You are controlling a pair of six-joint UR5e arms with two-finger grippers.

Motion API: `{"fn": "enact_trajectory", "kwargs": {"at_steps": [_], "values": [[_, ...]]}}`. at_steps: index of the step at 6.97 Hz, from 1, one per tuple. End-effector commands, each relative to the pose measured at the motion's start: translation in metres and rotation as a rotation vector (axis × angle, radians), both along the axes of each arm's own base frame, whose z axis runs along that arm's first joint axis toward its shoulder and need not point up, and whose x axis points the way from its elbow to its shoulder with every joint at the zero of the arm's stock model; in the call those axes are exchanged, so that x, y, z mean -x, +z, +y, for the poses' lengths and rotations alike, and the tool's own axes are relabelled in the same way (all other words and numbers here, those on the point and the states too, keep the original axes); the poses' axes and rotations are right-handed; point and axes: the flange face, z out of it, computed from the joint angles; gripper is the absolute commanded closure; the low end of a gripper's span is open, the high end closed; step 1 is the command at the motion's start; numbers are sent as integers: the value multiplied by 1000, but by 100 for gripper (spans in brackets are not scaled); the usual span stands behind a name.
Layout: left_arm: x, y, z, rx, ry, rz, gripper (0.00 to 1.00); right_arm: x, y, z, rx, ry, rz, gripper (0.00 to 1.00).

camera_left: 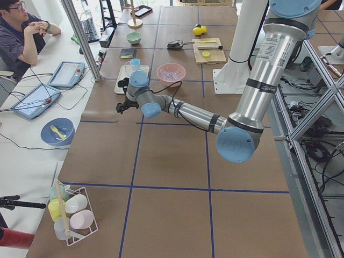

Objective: Put ice in cup with scoop

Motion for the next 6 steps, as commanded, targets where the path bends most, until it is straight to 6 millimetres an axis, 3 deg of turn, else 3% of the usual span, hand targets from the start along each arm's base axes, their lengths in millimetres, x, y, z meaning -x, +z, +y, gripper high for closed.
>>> {"fn": "enact_trajectory", "kwargs": {"at_steps": [1,2,3,4,5,6], "values": [[111,29,-18,200,-127,-11,0,0,0,0,1,-1,-2,0],[162,57,-8,324,-164,25,0,0,6,0,15,2,-2,0],[196,94,9,435,-216,7,0,0,7,1,17,4,0,0],[208,127,36,434,-182,-26,0,0,8,1,20,4,0,0],[220,153,51,471,-152,-57,0,0,9,2,22,4,0,0],[230,166,59,635,-165,-76,0,0,12,5,30,4,0,0]]}}
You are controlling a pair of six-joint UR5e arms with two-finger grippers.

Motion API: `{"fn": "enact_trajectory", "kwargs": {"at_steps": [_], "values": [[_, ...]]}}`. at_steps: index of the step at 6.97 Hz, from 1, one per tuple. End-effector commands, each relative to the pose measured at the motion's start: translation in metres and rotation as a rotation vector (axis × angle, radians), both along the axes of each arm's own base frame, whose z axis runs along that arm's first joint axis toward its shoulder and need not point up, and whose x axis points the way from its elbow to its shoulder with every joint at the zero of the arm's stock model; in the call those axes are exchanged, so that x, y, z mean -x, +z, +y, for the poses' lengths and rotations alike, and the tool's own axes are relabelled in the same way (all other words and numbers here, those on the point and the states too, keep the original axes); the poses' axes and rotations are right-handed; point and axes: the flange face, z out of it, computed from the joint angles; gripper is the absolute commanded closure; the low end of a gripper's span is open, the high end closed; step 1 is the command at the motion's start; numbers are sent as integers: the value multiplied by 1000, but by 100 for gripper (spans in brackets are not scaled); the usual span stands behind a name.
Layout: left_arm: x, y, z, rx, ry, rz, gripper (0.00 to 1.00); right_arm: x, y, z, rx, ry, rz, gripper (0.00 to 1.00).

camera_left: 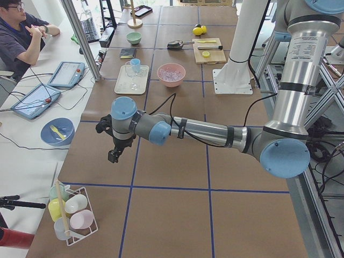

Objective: Put ice in cup with scoop

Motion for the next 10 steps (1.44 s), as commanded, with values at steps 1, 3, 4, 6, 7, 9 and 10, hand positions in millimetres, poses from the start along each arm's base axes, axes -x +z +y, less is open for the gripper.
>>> {"fn": "enact_trajectory", "kwargs": {"at_steps": [1,3,4,6,7,9,10], "values": [[52,23,23,202,-70,-5,0,0,3,4,8,0,-2,0],[56,29,29,261,-125,8,0,0,4,5,10,0,0,0],[53,25,30,318,-171,71,0,0,4,5,9,-1,0,0],[50,40,34,340,-167,79,0,0,3,5,8,0,0,0],[50,36,30,327,-168,82,0,0,3,5,8,0,0,0],[51,34,31,319,-169,73,0,0,3,4,12,5,0,0],[51,32,31,314,-167,70,0,0,3,4,19,10,2,0]]}}
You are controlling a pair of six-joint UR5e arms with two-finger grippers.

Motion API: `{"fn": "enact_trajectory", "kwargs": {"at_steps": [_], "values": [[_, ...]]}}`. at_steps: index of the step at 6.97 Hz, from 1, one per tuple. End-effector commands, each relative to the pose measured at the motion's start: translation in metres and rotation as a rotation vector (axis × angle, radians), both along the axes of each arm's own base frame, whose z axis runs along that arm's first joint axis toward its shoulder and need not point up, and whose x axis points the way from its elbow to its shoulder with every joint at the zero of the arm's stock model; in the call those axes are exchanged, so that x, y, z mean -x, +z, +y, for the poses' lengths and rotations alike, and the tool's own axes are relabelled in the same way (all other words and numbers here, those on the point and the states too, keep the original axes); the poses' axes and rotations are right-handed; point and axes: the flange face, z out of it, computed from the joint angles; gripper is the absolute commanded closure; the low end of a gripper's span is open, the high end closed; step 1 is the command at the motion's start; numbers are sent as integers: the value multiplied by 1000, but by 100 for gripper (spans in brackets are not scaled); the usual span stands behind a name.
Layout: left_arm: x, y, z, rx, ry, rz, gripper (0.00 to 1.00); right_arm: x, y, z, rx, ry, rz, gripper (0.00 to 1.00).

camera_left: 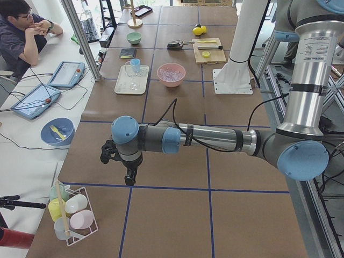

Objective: Put ice in cup with scoop

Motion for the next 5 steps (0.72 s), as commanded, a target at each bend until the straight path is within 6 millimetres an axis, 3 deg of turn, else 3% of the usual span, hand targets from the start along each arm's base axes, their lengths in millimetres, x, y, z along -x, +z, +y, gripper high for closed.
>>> {"fn": "enact_trajectory", "kwargs": {"at_steps": [1,5], "values": [[-1,-1,0,-8,6,-5,0,0,0,0,32,35,3,0],[-1,-9,0,-22,6,-6,0,0,1,0,47,50,3,0]]}}
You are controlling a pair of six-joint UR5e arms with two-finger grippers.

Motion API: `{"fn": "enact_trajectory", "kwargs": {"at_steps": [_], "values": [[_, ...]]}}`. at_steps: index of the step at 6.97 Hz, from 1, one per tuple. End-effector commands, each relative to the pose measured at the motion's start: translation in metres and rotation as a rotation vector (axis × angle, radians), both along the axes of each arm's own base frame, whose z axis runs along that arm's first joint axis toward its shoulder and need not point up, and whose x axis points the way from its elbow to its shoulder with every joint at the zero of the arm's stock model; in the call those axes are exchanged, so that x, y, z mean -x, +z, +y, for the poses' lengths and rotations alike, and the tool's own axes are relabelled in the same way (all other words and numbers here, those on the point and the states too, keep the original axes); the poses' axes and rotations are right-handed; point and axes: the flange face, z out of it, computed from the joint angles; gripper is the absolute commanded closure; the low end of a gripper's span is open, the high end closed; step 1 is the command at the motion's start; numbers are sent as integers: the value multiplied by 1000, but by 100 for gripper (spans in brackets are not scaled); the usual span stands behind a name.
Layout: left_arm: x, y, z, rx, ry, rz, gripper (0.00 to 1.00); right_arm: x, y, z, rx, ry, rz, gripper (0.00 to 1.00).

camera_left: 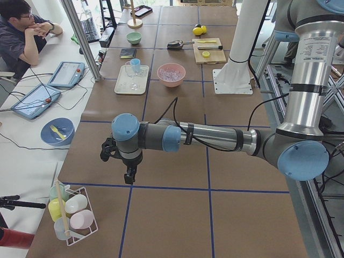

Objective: Put ice in cup with scoop

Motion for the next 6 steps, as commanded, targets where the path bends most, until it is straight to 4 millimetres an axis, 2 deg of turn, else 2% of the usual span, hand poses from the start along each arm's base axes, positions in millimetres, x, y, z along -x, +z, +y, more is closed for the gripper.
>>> {"fn": "enact_trajectory", "kwargs": {"at_steps": [1,6], "values": [[0,-1,0,-3,0,0,0,0,1,0,1,-1,-2,0],[-1,-3,-1,-7,2,0,0,0,-4,-2,-5,7,-26,0]]}}
